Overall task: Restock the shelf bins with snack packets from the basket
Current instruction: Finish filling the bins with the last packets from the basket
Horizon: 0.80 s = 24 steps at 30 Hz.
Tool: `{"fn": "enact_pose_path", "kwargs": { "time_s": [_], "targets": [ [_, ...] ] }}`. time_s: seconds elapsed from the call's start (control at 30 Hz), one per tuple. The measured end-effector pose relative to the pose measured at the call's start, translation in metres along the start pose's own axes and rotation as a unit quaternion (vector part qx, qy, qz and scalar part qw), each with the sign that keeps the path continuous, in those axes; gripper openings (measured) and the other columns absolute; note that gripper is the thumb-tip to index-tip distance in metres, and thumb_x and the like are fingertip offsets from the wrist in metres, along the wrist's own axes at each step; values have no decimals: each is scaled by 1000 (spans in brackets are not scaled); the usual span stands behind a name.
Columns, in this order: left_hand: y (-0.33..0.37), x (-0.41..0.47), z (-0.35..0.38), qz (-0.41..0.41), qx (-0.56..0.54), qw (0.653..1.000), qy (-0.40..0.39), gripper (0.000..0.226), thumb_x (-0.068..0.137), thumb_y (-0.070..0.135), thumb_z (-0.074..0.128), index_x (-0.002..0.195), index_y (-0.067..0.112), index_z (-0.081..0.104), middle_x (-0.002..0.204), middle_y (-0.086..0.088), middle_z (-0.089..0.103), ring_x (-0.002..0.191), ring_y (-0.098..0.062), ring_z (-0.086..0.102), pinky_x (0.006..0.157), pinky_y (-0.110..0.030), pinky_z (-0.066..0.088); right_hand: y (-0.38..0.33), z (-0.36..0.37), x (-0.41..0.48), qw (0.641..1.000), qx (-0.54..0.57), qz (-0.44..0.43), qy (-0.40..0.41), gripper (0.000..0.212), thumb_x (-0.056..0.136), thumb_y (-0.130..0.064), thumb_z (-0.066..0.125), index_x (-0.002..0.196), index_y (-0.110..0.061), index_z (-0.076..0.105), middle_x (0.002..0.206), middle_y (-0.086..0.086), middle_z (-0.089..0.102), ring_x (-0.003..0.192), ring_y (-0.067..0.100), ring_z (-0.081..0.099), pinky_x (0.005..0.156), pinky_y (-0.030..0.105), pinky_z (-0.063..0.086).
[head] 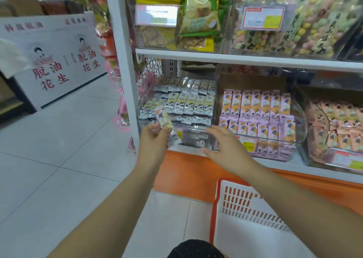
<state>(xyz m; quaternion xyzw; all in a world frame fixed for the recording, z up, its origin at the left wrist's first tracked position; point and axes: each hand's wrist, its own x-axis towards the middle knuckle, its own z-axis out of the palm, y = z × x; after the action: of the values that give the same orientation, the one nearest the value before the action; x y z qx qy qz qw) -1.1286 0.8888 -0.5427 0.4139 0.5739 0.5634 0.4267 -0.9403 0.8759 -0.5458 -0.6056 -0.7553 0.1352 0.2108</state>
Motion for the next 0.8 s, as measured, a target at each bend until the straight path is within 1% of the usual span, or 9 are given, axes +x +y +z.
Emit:
{"fn": "enact_pose_path", "kwargs": {
  "time_s": [0.07,0.13,0.17,0.27,0.4,0.47,0.6,0.7,0.8],
  "targets": [
    [11,24,-7,49,72,996,31,22,96,27,54,114,17,47,109,-1,58,89,-14,57,79,-30,49,17,1,12,992,-118,28,-39,75,91,-47,54,151,-16,19,159,3,14,146,20,12,119,39,9],
    [21,50,-10,80,147,985,48,30,97,27,51,124,13,47,115,1,57,92,-11,53,68,-17,41,26,5,16,982,-174,25,-71,79,93,-48,50,152,-14,9,160,4,6,147,19,6,120,40,1],
    [26,61,-8,92,185,977,56,32,98,27,50,127,11,48,119,1,58,92,-10,50,65,-16,37,29,6,16,980,-184,20,-74,79,94,-47,49,152,-14,6,160,3,4,147,18,4,119,39,-2],
    [33,87,0,104,256,958,75,33,100,24,47,129,9,50,127,-5,58,92,-10,49,74,-19,32,37,6,16,978,-199,-4,-62,80,95,-45,48,152,-16,1,160,1,0,147,16,1,117,37,-5],
    [31,116,8,102,300,946,67,32,100,21,45,128,5,51,125,-10,60,107,-23,56,78,-24,33,36,10,14,978,-201,-13,-53,80,93,-44,50,152,-17,2,160,0,0,147,16,-1,116,36,-9],
    [29,128,11,106,315,942,53,31,100,21,46,125,5,53,120,-12,62,102,-27,58,79,-28,38,36,10,14,977,-204,-17,-52,80,93,-43,50,152,-17,2,160,-1,1,147,16,-1,115,34,-11],
    [26,141,17,97,371,923,23,28,101,20,42,121,9,57,110,-13,65,79,-23,52,70,-30,39,39,11,15,979,-199,-20,-43,80,93,-41,50,152,-18,2,160,-2,1,147,15,-1,111,30,-15],
    [22,141,15,106,405,908,11,31,102,20,38,127,13,56,109,-15,64,76,-25,51,67,-31,38,40,13,13,979,-199,-20,-44,82,91,-40,53,152,-17,2,160,-2,1,147,15,-1,109,29,-17],
    [21,140,11,114,418,901,-13,35,102,22,36,132,12,53,117,-17,62,79,-24,51,69,-32,39,40,12,14,978,-199,-24,-51,84,91,-41,53,152,-17,-1,160,-2,-1,147,15,-3,109,29,-18]
  ]
}}
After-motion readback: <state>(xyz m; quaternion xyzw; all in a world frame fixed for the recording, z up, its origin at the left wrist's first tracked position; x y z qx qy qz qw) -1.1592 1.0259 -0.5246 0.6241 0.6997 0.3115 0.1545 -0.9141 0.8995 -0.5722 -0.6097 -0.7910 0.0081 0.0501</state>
